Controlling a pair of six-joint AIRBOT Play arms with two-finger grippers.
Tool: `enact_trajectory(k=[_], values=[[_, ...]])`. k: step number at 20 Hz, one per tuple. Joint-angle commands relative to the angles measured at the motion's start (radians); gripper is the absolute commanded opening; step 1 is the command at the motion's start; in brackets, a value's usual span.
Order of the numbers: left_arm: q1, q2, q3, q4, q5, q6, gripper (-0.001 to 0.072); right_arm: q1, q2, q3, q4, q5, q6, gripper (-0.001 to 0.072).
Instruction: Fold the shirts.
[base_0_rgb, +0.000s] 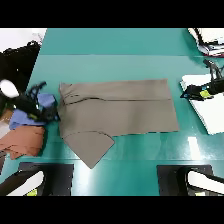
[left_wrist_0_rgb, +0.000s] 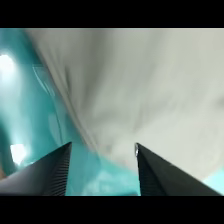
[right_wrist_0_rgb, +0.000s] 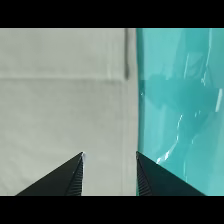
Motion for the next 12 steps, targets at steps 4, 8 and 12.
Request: enact_trajectory(k=[4, 8, 12], values=[[-0.102, 0.238, -0.407, -0.177, 0.024, -0.083, 0.0482, -0.014, 0.097, -0.092, 0.007, -0.043, 0.000, 0.0388], [-0.163, 0.238, -0.463, -0.265, 0.155, -0.097, 0.0481, -0.014, 0.098, -0.093, 0.008, -0.039, 0.000, 0.0388], [-0.203, 0.238, -0.466, -0.277, 0.204, -0.120, 0.0481, -0.014, 0.098, -0.093, 0.007, -0.010, 0.000, 0.0387]])
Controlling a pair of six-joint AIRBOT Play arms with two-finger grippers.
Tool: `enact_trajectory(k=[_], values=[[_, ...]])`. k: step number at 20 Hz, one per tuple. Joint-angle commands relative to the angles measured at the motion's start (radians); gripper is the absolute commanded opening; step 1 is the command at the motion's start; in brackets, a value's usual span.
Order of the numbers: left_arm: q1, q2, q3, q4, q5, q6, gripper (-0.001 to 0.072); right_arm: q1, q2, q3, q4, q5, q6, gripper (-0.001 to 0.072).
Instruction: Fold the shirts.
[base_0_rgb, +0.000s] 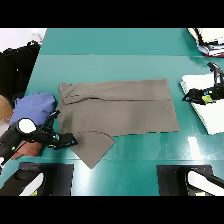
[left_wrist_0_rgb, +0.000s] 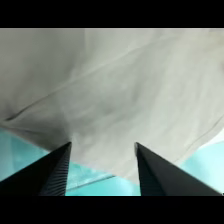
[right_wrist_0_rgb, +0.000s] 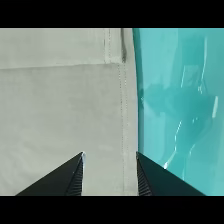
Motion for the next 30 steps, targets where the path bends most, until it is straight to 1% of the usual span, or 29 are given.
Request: enact_trajectory(k=[1, 4, 8, 10, 13, 15, 16, 17, 18, 20, 22, 26, 27, 28, 30], values=[[-0.027, 0.006, -0.018, -0.027, 0.042, -0.016, 0.0481, 0.000, 0.002, -0.002, 0.001, 0.021, 0.000, 0.0387], [-0.027, 0.006, -0.018, -0.027, 0.037, -0.016, 0.0481, 0.000, 0.002, -0.002, 0.001, 0.026, 0.000, 0.0387], [-0.027, 0.005, -0.017, -0.011, 0.075, -0.015, 0.0481, 0.000, 0.002, -0.002, 0.002, 0.033, 0.000, 0.0387], [-0.027, 0.005, -0.002, -0.016, 0.006, -0.014, 0.0481, 0.000, 0.002, -0.002, 0.001, 0.037, 0.000, 0.0386], [-0.027, 0.005, 0.046, 0.011, -0.110, 0.017, 0.0481, -0.001, 0.002, -0.002, 0.000, 0.037, -0.002, 0.0386], [-0.027, 0.005, 0.040, 0.071, -0.126, 0.000, 0.0482, 0.000, 0.002, -0.002, 0.000, 0.035, -0.003, 0.0386], [-0.027, 0.005, 0.032, 0.086, -0.113, -0.019, 0.0482, -0.001, 0.002, -0.002, 0.000, 0.034, -0.003, 0.0386], [-0.027, 0.005, 0.022, 0.086, -0.097, -0.019, 0.0482, 0.000, 0.002, -0.002, 0.000, 0.031, -0.003, 0.0386], [-0.027, 0.005, 0.010, 0.088, -0.064, -0.022, 0.0482, 0.000, 0.002, -0.002, 0.000, 0.031, -0.003, 0.0386], [-0.027, 0.005, -0.013, 0.084, 0.018, -0.060, 0.0482, 0.000, 0.002, -0.002, 0.000, 0.027, -0.003, 0.0386], [-0.027, 0.005, -0.034, 0.074, 0.068, -0.070, 0.0482, 0.000, 0.002, -0.002, 0.000, 0.027, -0.003, 0.0386], [-0.027, 0.005, -0.034, -0.029, 0.141, -0.066, 0.0479, 0.000, 0.003, -0.002, 0.001, 0.037, -0.003, 0.0386], [-0.027, 0.005, -0.034, -0.050, 0.147, -0.065, 0.0347, -0.001, 0.003, -0.002, 0.000, 0.053, -0.003, 0.0386], [-0.027, 0.005, -0.034, -0.058, 0.148, -0.050, 0.0020, -0.002, 0.003, -0.003, -0.010, 0.071, -0.004, 0.0386], [-0.027, 0.005, -0.029, -0.072, 0.132, -0.032, 0.0028, -0.023, 0.013, -0.018, -0.011, 0.098, -0.019, 0.0385]])
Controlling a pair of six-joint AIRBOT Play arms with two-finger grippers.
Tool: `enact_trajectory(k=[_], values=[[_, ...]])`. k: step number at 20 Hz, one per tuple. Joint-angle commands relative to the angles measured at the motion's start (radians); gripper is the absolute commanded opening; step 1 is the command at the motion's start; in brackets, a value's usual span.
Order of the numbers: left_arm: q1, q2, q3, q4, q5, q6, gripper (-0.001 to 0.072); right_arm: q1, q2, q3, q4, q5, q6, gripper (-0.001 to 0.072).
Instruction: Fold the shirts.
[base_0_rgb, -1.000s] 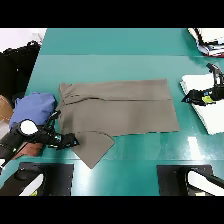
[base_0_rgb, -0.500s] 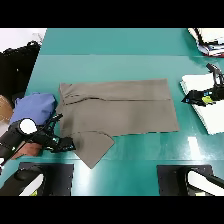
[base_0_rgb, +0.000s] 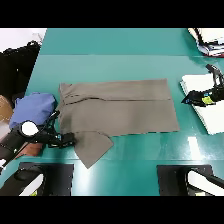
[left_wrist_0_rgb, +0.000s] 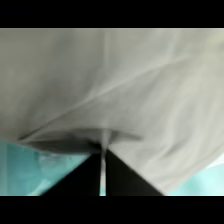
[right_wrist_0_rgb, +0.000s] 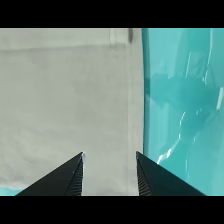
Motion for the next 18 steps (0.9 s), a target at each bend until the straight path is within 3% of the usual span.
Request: enact_trajectory(k=[1, 5, 6, 7, 10, 16, 18], values=[[0.001, 0.001, 0.017, -0.052, -0.016, 0.021, 0.0028, -0.035, 0.028, -0.039, -0.008, 0.040, -0.010, 0.0386], [0.001, 0.001, 0.118, -0.053, -0.032, 0.046, 0.0027, -0.156, 0.121, -0.215, -0.008, 0.044, -0.013, 0.0393], [0.000, 0.001, 0.146, -0.053, -0.029, 0.047, 0.0027, -0.188, 0.132, -0.269, -0.008, 0.053, -0.020, 0.0531], [0.001, 0.002, 0.171, -0.052, -0.028, 0.048, 0.0027, -0.218, 0.132, -0.317, -0.004, 0.060, -0.019, 0.0581], [0.000, 0.001, 0.205, -0.053, -0.029, 0.065, 0.0027, -0.249, 0.098, -0.438, 0.063, 0.035, -0.021, 0.0476], [0.001, 0.001, 0.205, -0.050, -0.034, 0.072, 0.0027, -0.141, 0.001, -0.467, 0.209, -0.130, -0.035, 0.0406], [0.001, 0.002, 0.206, -0.042, -0.047, 0.072, 0.0027, -0.103, -0.008, -0.447, 0.201, -0.133, -0.037, 0.0173]])
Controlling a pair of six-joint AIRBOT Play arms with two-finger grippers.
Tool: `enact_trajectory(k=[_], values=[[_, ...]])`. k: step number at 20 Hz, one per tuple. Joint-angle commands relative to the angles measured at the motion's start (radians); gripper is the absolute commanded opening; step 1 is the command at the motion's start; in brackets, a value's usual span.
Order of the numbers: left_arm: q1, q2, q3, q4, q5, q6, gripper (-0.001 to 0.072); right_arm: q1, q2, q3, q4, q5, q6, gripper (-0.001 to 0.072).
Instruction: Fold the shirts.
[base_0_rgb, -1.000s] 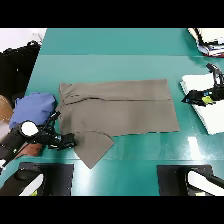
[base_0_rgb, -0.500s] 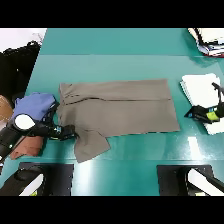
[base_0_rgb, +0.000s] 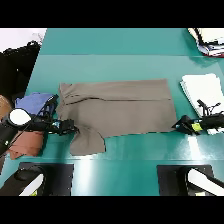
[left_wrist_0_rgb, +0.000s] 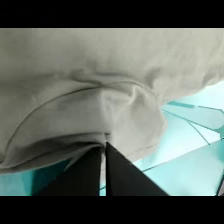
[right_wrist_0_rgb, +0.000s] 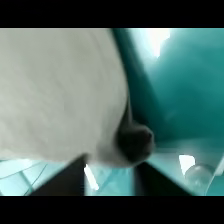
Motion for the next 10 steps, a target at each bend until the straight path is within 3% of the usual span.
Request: enact_trajectory(k=[1, 2, 5, 10], values=[[0.000, 0.002, 0.018, 0.042, -0.042, 0.003, 0.0027, 0.061, -0.022, 0.018, 0.026, -0.039, -0.024, 0.0055], [0.000, 0.002, 0.040, 0.089, -0.081, 0.002, 0.0026, 0.071, -0.010, 0.032, 0.025, -0.021, -0.047, 0.0013], [0.000, 0.017, 0.140, 0.205, -0.188, -0.009, 0.0026, 0.071, 0.089, 0.083, -0.046, 0.056, -0.050, 0.0012], [0.000, 0.181, 0.163, 0.210, -0.336, -0.059, 0.0026, 0.026, 0.344, 0.126, -0.162, 0.271, -0.046, 0.0013]])
